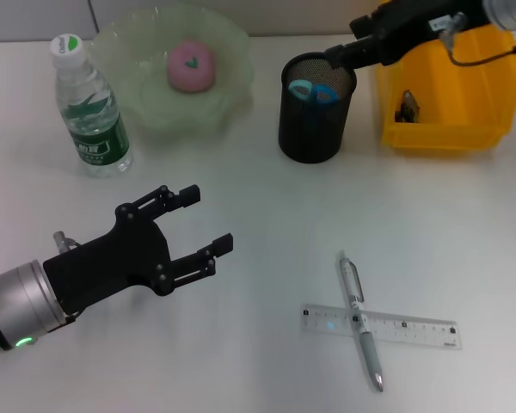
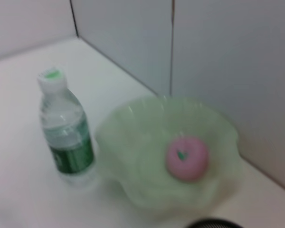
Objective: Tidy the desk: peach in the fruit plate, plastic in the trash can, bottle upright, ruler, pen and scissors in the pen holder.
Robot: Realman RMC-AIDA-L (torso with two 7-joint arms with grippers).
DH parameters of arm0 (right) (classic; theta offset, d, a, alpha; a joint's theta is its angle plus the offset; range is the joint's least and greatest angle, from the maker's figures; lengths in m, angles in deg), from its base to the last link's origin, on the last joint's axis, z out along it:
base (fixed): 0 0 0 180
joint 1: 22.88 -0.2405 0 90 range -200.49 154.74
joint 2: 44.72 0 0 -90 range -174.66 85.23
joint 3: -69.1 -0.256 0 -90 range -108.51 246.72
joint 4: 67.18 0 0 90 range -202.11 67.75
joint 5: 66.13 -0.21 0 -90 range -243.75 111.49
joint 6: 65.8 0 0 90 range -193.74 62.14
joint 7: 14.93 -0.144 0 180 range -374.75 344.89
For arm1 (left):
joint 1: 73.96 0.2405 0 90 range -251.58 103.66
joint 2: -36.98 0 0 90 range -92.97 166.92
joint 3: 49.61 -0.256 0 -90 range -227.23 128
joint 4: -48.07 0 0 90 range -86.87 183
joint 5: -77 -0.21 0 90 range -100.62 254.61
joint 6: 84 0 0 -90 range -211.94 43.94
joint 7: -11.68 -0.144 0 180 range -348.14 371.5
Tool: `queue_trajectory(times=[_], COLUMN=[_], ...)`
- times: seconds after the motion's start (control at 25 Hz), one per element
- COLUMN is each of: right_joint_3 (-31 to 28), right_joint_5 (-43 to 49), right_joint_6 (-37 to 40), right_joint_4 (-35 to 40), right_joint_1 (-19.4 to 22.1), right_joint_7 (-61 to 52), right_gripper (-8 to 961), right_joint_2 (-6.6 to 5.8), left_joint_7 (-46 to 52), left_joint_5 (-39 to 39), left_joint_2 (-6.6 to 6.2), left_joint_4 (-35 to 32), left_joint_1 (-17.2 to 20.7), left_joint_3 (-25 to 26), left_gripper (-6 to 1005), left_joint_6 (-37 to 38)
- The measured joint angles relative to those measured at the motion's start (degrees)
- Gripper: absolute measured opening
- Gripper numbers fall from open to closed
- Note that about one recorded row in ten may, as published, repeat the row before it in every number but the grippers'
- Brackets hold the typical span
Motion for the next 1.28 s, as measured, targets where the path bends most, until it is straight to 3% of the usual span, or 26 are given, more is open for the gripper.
queue_trajectory(times=[0.32,0.56,1.0,1.28], right_joint_3=[-3.12,-10.61,-18.43,-18.03], right_joint_5=[-20.49,-31.72,-34.06,-33.81], right_joint_6=[1.60,8.54,17.87,19.10], right_joint_4=[0.06,-10.30,-29.37,-31.49], right_joint_1=[10.68,14.29,15.05,16.62], right_joint_7=[13.21,26.40,45.60,48.08], right_gripper=[583,584,584,584], right_joint_2=[-0.34,-0.58,-1.76,-1.90], left_joint_7=[0.18,0.22,0.32,0.33], left_joint_5=[0.00,0.00,-0.42,-1.30], left_joint_2=[-0.12,-0.14,-0.21,-0.36], left_joint_4=[0.00,0.00,0.00,-0.38], left_joint_1=[-0.09,-0.08,-0.08,0.19], left_joint_3=[0.00,0.00,-0.81,-1.39], left_gripper=[791,791,791,791], left_joint_6=[0.08,0.15,0.53,1.59])
